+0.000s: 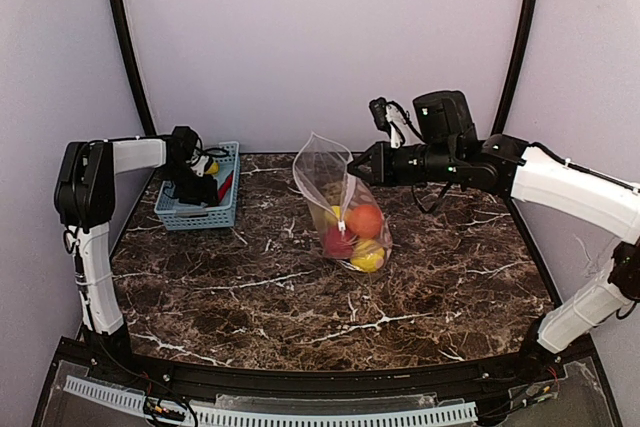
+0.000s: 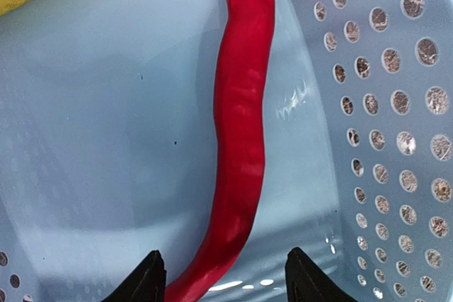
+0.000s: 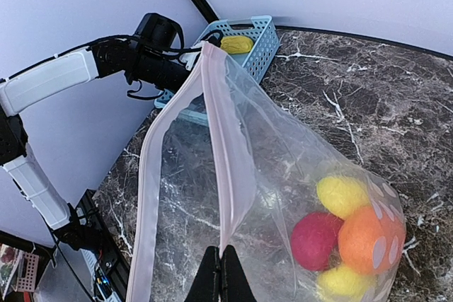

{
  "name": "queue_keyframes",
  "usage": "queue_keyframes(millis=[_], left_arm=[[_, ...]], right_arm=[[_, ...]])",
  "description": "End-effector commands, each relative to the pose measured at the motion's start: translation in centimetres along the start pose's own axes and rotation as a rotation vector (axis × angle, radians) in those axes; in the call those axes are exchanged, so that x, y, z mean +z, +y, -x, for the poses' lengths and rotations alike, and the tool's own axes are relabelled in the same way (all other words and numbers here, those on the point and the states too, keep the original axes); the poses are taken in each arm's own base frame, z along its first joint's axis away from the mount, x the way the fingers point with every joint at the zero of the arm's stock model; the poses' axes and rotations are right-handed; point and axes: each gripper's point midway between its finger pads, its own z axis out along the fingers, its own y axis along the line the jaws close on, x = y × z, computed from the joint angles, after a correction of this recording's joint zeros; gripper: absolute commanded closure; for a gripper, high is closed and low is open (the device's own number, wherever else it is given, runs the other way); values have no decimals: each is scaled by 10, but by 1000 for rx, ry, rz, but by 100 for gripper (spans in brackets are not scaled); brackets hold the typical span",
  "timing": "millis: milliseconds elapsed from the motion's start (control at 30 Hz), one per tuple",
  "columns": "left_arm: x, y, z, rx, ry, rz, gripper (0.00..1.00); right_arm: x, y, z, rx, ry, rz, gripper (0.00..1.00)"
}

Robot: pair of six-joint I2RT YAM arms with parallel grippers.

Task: Place the food in the zip-top bag and seal the zipper
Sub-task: Pick up the fake vegetable from the bin.

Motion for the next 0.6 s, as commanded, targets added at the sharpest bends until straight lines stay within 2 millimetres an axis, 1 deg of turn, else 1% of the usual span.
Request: queue_keyframes(millis=[0, 167, 333, 467, 567], left_arm=[[2, 6, -2, 12, 21, 19, 42], [10, 7, -6, 13, 38, 14, 44], [17, 8, -11, 16, 57, 17, 51], [24, 9, -15, 15, 71, 17, 52], [25, 9, -15, 15, 73, 12, 58]], right_arm=[[7, -3, 1, -7, -8, 7, 100], [11, -1, 1, -8, -4, 15, 100], [12, -2, 0, -6, 2, 17, 100], [13, -2, -2, -1, 5, 17, 100], [13, -3, -3, 2, 7, 17, 100]])
